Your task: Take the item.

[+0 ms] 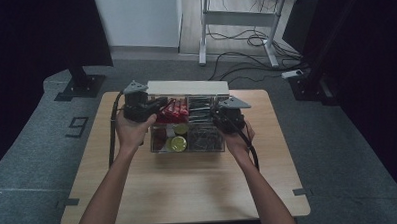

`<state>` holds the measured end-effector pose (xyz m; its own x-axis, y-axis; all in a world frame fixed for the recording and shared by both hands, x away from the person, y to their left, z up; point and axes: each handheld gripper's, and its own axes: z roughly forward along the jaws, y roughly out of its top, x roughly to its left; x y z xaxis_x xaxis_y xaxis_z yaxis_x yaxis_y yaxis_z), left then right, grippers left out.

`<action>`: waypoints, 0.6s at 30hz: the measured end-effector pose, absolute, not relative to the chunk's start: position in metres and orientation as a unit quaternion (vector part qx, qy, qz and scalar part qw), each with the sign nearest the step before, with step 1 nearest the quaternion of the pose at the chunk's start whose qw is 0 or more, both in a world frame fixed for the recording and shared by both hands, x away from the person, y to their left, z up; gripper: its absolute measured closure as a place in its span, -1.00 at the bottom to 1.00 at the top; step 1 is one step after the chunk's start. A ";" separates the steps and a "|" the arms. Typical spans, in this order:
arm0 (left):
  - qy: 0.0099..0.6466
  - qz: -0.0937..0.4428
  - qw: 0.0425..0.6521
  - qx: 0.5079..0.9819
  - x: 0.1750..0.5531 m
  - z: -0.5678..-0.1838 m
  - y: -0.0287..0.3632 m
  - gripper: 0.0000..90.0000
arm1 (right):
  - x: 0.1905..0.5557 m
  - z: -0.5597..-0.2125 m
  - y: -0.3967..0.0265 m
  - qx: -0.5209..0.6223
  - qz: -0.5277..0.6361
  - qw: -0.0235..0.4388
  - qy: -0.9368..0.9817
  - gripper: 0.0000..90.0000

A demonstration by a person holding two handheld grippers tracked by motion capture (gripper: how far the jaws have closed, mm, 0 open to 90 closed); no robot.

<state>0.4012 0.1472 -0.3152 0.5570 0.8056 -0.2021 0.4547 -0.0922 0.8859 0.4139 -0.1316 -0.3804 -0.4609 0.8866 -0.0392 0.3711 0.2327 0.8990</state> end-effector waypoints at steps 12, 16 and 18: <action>0.439 0.172 0.510 0.719 0.403 -0.316 0.147 1.00 | 0.408 -0.376 -0.141 0.437 0.469 0.279 0.715 0.94; 0.441 0.171 0.510 0.718 0.404 -0.317 0.146 1.00 | 0.403 -0.377 -0.148 0.433 0.483 0.267 0.713 0.94; 0.443 0.172 0.511 0.716 0.404 -0.318 0.146 1.00 | 0.399 -0.377 -0.150 0.429 0.491 0.269 0.709 0.94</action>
<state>0.4042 0.1457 -0.3175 0.5488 0.8100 -0.2066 0.4590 -0.0854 0.8843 0.3992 -0.1498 -0.3769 -0.4870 0.8725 0.0392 0.3442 0.1505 0.9268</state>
